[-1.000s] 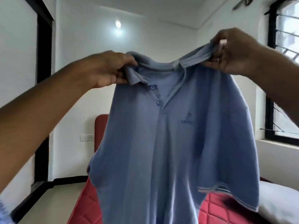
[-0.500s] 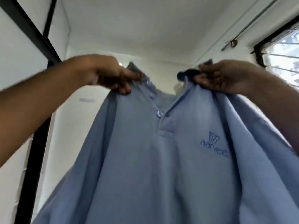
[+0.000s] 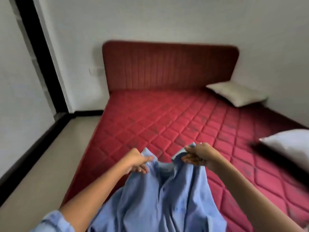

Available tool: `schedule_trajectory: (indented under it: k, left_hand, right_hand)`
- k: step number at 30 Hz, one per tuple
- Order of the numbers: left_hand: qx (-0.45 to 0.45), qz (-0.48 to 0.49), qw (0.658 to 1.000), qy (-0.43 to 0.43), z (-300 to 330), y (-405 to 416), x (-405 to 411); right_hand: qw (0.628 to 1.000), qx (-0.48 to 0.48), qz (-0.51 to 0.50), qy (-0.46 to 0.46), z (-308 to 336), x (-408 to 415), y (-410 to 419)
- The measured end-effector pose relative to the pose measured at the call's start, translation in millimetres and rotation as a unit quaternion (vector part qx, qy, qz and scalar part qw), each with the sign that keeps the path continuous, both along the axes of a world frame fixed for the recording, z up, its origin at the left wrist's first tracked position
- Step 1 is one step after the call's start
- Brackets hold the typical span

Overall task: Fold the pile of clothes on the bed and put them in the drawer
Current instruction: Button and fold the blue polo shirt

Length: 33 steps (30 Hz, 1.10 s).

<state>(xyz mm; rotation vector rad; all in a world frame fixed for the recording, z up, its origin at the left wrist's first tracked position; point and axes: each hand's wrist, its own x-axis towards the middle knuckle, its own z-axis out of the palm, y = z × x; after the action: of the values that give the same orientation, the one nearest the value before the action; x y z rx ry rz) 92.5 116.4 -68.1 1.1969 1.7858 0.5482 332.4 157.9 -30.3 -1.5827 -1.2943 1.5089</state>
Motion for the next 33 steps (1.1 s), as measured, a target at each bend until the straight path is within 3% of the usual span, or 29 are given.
schedule_trajectory:
  k: [3, 6, 8, 10, 13, 18, 27, 33]
  left_hand:
    - [0.091, 0.110, 0.989, -0.050, -42, 29, 1]
    - [0.152, 0.061, 0.985, 0.048, -89, 29, 16]
    - [0.261, 0.025, 0.964, 0.051, -115, 8, 29]
    - [0.306, 0.001, 0.951, 0.032, -142, -13, 36]
    - [0.274, -0.031, 0.960, 0.045, -161, -35, 33]
    - [0.232, -0.047, 0.970, 0.062, -167, -29, 33]
    - [0.232, -0.062, 0.964, 0.118, -171, -28, 46]
    - [0.210, -0.055, 0.972, 0.093, -171, -26, 43]
  right_hand:
    - [0.998, 0.052, -0.033, 0.026, -31, -19, 27]
    - [0.998, 0.062, -0.031, -0.012, -79, -40, 39]
    - [0.988, 0.116, -0.014, -0.102, -111, -51, 25]
    - [0.974, 0.141, 0.022, -0.177, -138, -60, -1]
    - [0.955, 0.158, 0.082, -0.235, -159, -70, -41]
    - [0.950, 0.120, 0.003, -0.288, -184, -72, -59]
    - [0.932, 0.124, 0.012, -0.340, -193, -74, -51]
    - [0.930, 0.121, -0.006, -0.347, -192, -77, -38]
